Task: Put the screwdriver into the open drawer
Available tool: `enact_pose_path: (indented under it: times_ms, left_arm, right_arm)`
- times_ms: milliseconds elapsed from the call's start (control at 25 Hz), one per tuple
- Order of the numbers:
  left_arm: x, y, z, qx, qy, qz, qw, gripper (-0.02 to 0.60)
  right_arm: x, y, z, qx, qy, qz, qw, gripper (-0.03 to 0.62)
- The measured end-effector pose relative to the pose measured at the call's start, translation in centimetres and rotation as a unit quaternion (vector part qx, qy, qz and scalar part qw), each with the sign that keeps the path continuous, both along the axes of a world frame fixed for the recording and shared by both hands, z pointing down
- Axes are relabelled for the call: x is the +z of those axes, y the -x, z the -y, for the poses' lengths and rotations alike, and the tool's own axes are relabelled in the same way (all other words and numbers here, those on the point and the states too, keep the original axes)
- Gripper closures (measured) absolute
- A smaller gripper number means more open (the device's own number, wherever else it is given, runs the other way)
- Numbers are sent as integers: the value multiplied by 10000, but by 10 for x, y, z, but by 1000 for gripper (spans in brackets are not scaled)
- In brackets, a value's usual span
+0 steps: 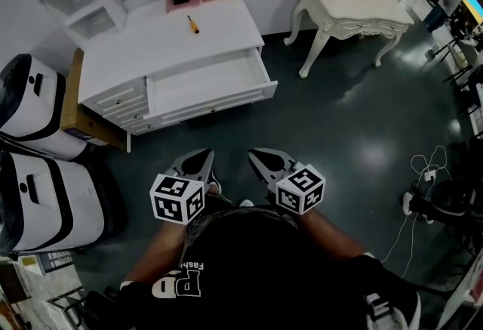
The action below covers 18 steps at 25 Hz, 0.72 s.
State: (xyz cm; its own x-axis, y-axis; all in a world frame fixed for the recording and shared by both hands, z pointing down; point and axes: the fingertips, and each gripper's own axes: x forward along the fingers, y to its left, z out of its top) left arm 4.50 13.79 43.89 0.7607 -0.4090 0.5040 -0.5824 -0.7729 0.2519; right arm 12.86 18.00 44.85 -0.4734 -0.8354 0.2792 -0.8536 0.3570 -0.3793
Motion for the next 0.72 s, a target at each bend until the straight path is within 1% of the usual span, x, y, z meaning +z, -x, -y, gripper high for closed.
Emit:
enact_pose_path:
  times_ms: [200, 720]
  left_arm:
    - [2, 6, 8, -26, -72, 109, 9999, 571]
    - [13, 21, 63, -230, 60, 68, 9997, 570]
  right_arm:
    - [-1, 5, 12, -80, -10, -23, 10000, 585]
    - [10, 18, 70, -239, 135, -42, 9996, 585]
